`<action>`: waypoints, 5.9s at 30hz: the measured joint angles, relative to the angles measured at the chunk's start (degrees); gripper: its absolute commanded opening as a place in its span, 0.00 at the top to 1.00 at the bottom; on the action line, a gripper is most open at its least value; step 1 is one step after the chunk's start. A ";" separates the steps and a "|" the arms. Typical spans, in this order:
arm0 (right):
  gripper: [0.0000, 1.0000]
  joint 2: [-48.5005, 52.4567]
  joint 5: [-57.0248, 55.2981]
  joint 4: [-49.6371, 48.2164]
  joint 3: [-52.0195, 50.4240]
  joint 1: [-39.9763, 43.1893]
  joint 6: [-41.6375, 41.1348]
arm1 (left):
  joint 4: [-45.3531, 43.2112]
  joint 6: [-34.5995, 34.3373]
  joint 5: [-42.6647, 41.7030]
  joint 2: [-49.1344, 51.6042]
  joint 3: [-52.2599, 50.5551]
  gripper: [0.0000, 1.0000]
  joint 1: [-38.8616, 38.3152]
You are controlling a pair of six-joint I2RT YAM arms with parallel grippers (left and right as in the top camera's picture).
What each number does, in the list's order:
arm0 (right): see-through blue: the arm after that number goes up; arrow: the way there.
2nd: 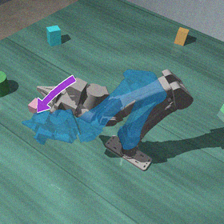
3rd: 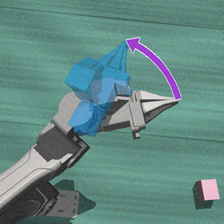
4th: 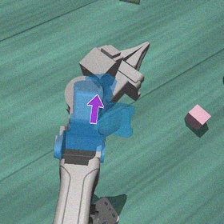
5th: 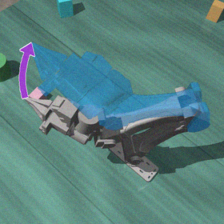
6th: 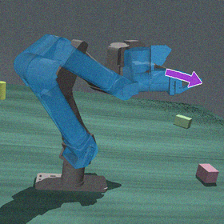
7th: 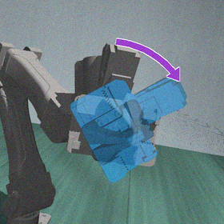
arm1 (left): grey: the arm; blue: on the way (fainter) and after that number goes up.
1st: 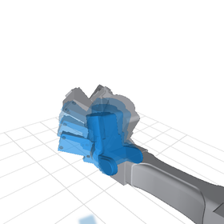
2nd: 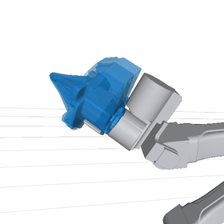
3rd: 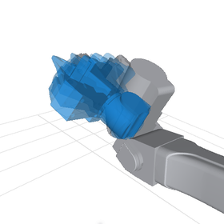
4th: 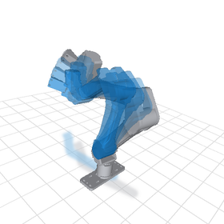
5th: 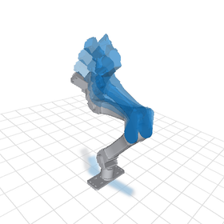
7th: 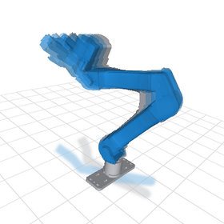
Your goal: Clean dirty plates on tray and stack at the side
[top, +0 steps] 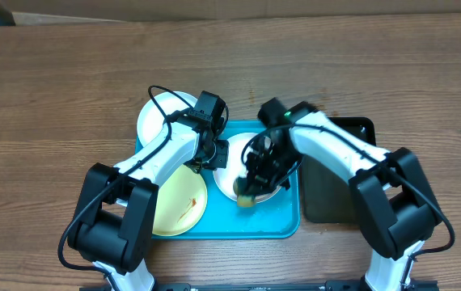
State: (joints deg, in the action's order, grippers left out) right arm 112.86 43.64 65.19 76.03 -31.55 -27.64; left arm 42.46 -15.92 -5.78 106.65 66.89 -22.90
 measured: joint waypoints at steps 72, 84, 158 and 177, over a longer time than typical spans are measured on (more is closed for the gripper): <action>0.45 -7.69 -41.35 -5.51 -5.70 18.38 7.85 | 0.15 -0.02 0.00 0.00 0.00 0.96 0.00; 0.83 -7.69 -37.68 -9.66 -5.64 13.75 7.98 | 0.15 -0.02 0.00 0.00 0.00 0.96 0.00; 0.00 -12.85 -42.40 17.49 17.14 39.43 11.41 | 2.80 1.14 9.03 -4.76 22.84 0.96 -5.97; 0.00 -12.85 -42.42 15.80 17.14 39.43 11.43 | -13.38 1.92 29.16 -4.76 22.84 0.96 -22.95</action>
State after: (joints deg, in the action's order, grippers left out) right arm 100.01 1.21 80.99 93.17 7.88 -16.21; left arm 29.08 -14.00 23.38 101.89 89.73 -45.84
